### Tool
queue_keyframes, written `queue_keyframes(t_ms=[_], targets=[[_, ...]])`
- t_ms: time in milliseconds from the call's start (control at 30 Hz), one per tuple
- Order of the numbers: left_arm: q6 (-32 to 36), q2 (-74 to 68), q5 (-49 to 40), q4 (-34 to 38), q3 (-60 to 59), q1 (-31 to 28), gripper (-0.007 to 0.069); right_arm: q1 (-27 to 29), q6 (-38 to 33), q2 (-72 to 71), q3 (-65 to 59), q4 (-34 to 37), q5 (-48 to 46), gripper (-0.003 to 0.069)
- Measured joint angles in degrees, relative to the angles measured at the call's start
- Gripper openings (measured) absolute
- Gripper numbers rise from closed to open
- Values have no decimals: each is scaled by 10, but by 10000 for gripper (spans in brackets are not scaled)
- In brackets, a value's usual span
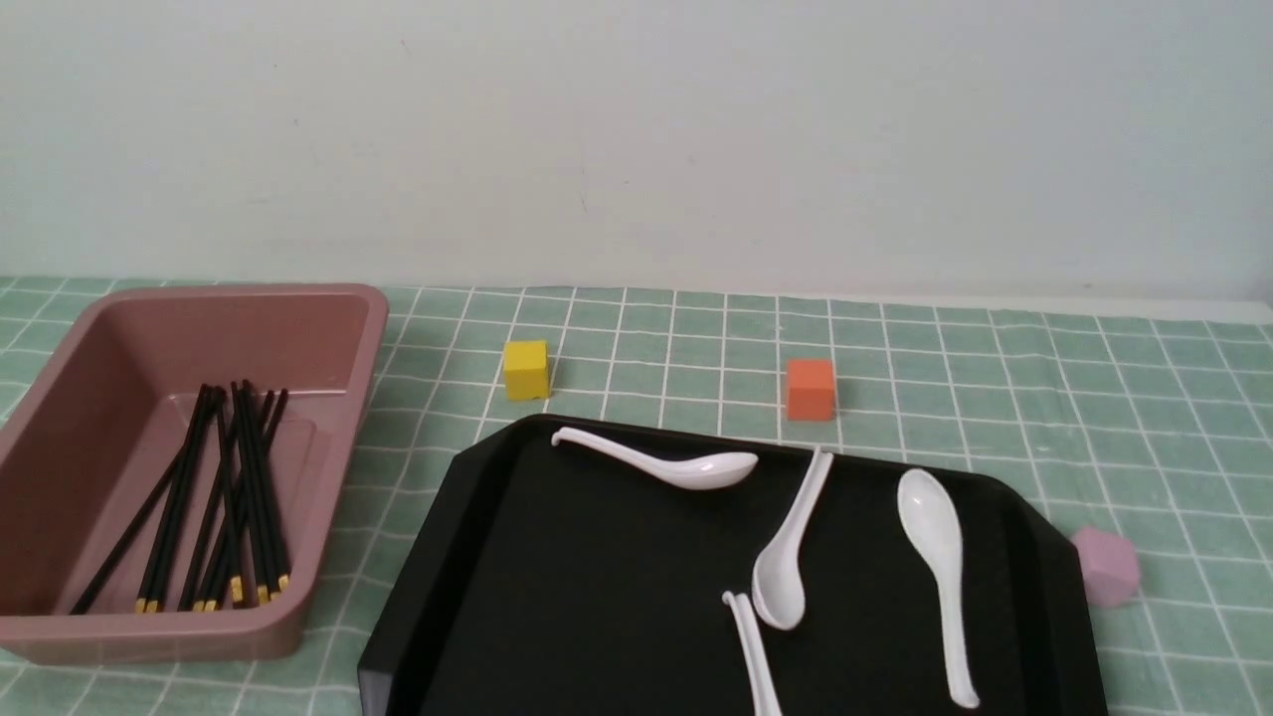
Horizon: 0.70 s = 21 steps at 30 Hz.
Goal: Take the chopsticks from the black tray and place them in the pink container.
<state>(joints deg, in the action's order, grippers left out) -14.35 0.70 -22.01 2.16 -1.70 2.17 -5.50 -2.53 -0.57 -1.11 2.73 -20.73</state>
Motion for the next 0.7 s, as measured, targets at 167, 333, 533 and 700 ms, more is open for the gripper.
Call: queue_keyframes(t_ms=[167, 333, 533, 700], targets=[[0, 0, 0, 0, 0, 0, 239, 0, 0, 0, 0, -1, -1, 87], [0, 0, 0, 0, 0, 0, 239, 0, 0, 0, 0, 0, -1, 94], [0, 0, 0, 0, 0, 0, 239, 0, 0, 0, 0, 0, -1, 100], [0, 0, 0, 0, 0, 0, 239, 0, 0, 0, 1, 0, -1, 108]])
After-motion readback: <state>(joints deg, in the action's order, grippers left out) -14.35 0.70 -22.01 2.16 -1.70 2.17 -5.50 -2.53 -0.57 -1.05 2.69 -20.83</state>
